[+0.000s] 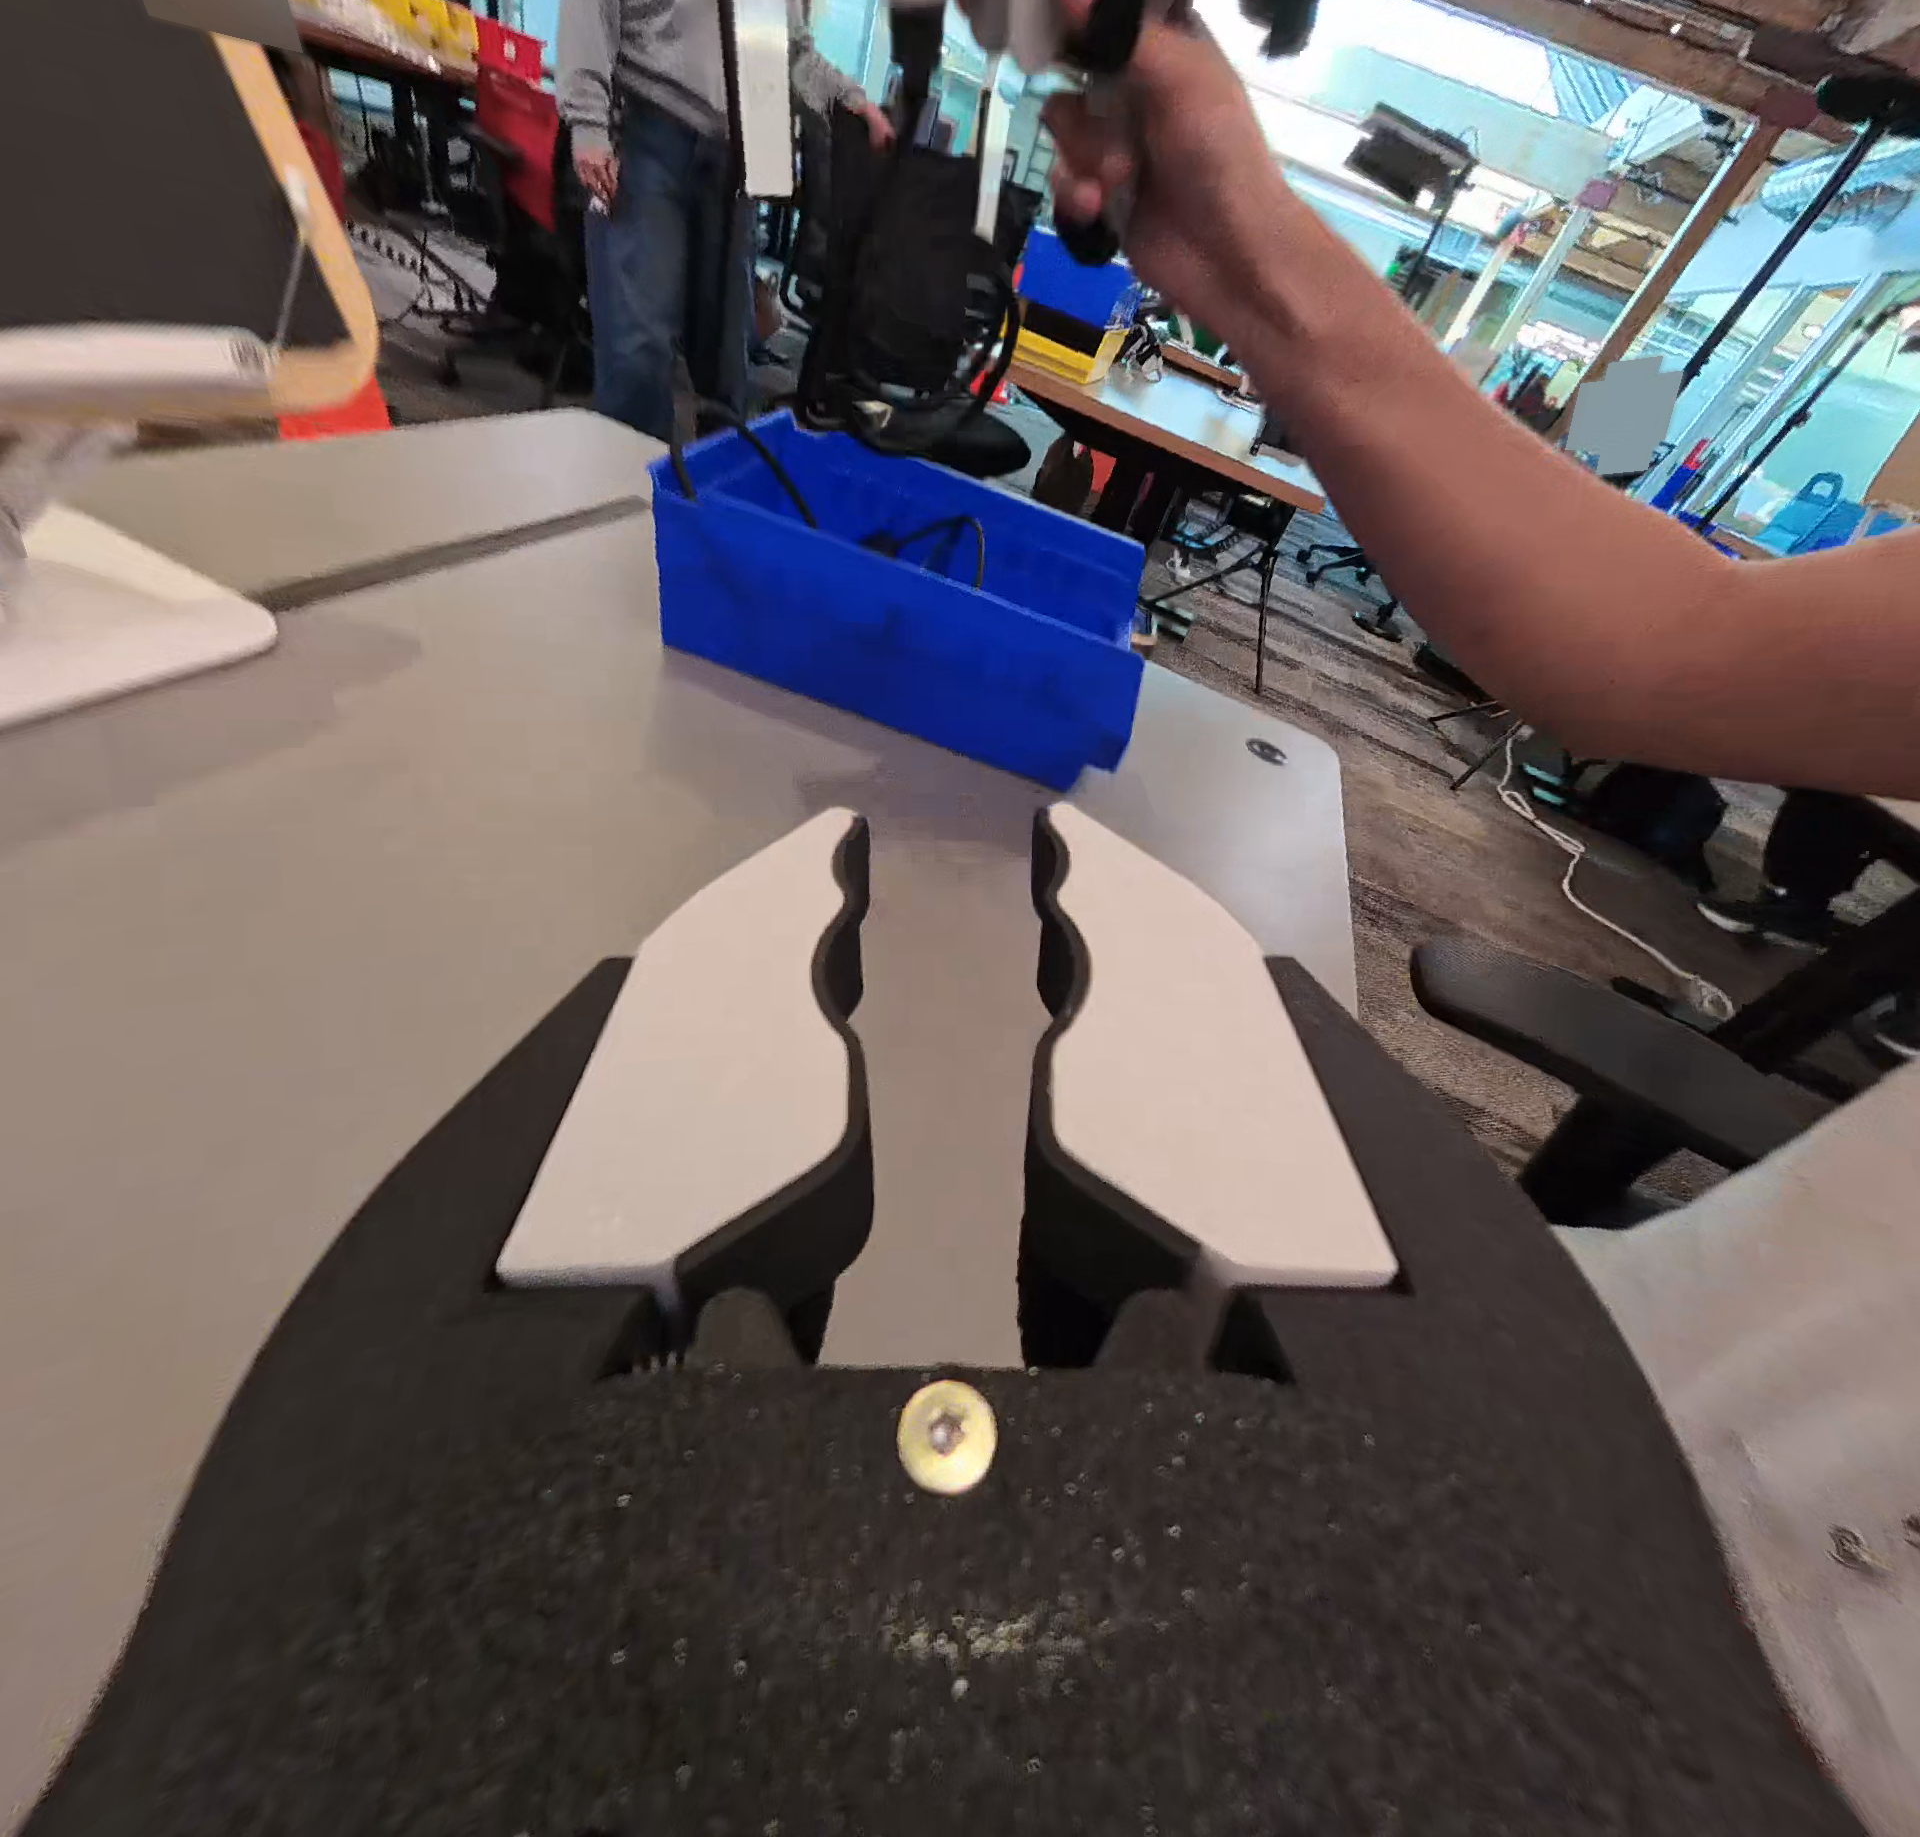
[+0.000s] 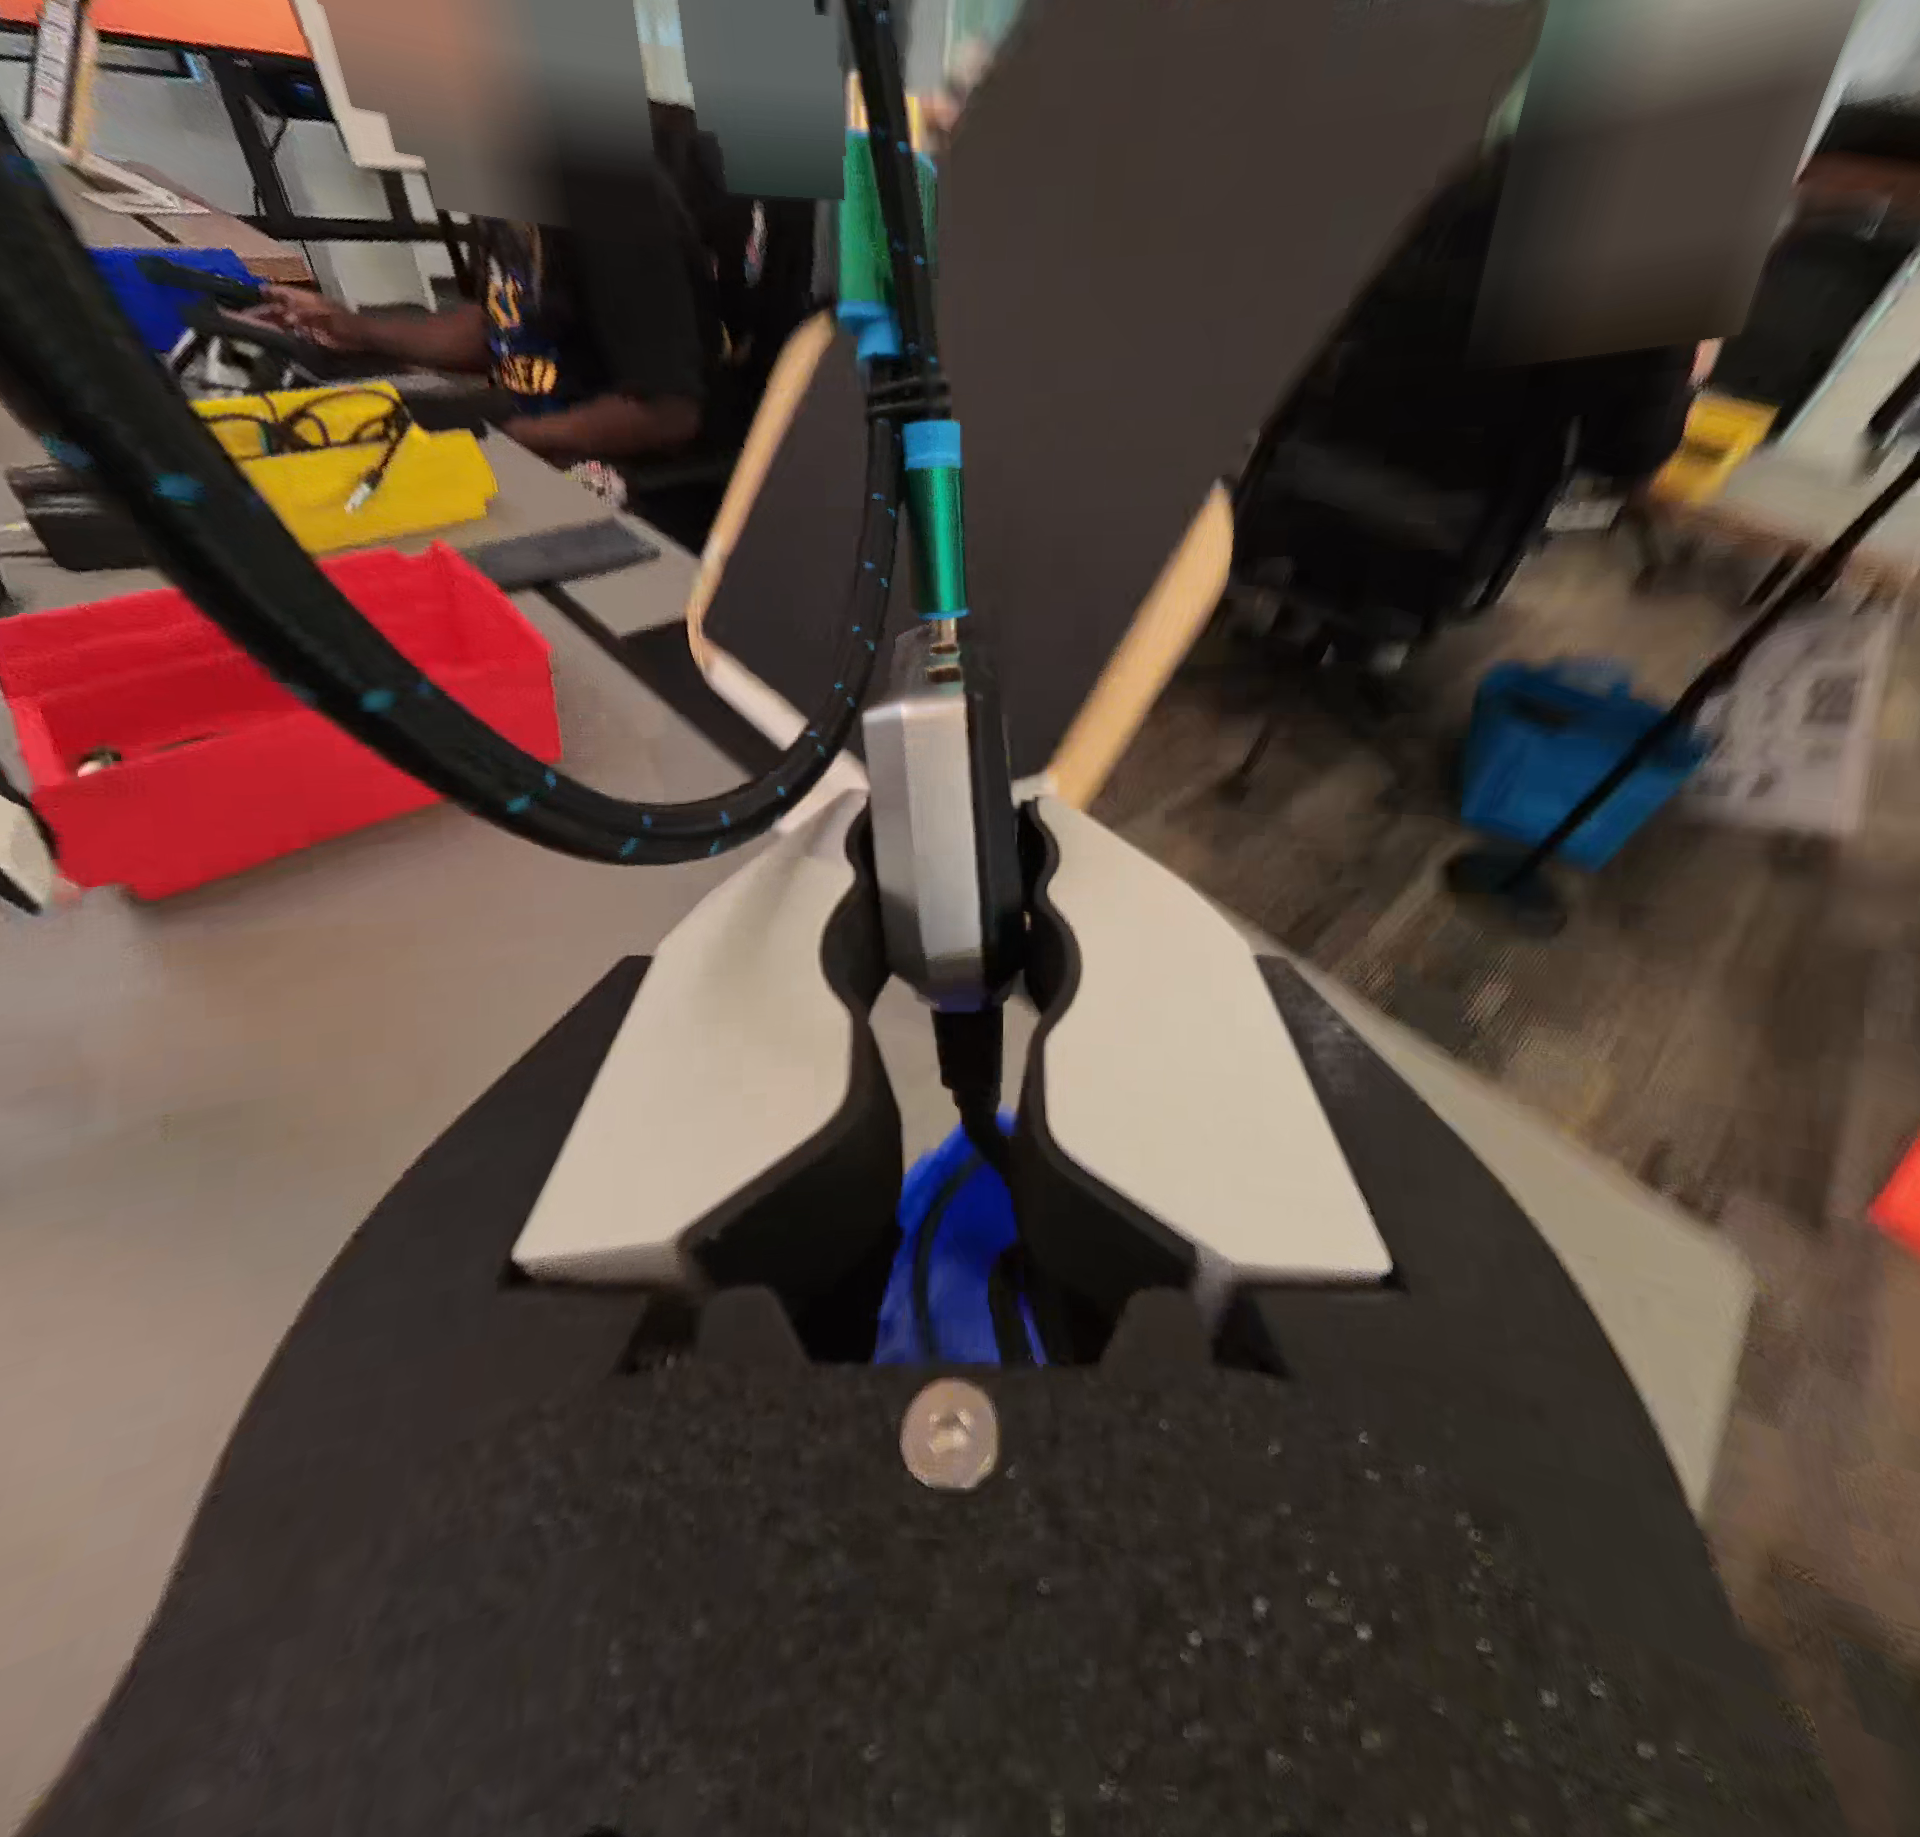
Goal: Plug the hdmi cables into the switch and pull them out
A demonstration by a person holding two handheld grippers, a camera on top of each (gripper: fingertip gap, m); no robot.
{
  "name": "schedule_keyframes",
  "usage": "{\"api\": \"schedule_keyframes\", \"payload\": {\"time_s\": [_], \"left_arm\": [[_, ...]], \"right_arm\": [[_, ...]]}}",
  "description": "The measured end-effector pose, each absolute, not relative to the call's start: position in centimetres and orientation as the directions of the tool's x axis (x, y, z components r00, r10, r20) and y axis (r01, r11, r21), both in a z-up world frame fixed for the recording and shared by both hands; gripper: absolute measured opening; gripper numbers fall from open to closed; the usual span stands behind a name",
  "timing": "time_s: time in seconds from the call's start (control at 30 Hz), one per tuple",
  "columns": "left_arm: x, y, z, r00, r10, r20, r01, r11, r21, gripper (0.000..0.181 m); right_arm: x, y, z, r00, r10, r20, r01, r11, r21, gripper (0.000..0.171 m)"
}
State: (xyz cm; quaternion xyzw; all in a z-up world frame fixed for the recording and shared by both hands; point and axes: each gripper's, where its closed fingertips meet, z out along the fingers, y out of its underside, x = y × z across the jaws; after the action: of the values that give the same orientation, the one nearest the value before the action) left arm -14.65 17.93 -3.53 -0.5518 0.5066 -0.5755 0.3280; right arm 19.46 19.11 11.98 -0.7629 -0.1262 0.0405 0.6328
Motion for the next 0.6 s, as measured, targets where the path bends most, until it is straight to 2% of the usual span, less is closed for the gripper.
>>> {"api": "schedule_keyframes", "payload": {"time_s": [0.1, 0.2, 0.33, 0.43, 0.6], "left_arm": [[-16.2, 16.9, -5.8, -0.146, -0.930, 0.338, -0.201, -0.306, -0.930, 0.029], [-17.0, 16.3, -7.5, -0.115, -0.925, 0.361, -0.216, -0.331, -0.918, 0.028], [-17.2, 16.0, -8.9, -0.103, -0.916, 0.387, -0.234, -0.356, -0.905, 0.028], [-17.0, 15.7, -9.4, -0.105, -0.914, 0.393, -0.249, -0.358, -0.900, 0.027], [-16.9, 15.4, -10.0, -0.110, -0.917, 0.384, -0.256, -0.347, -0.902, 0.025]], "right_arm": [[21.5, 18.5, 3.7, 0.961, 0.248, -0.123, -0.037, -0.324, -0.945, 0.023], [22.7, 17.8, -3.0, 0.923, 0.216, -0.318, -0.161, -0.534, -0.830, 0.025], [24.5, 18.9, -6.2, 0.836, 0.140, -0.531, -0.316, -0.668, -0.674, 0.024], [24.6, 19.5, -9.2, 0.849, 0.125, -0.514, -0.215, -0.807, -0.551, 0.023], [23.5, 19.0, -10.2, 0.848, 0.226, -0.479, -0.038, -0.876, -0.481, 0.023]]}}
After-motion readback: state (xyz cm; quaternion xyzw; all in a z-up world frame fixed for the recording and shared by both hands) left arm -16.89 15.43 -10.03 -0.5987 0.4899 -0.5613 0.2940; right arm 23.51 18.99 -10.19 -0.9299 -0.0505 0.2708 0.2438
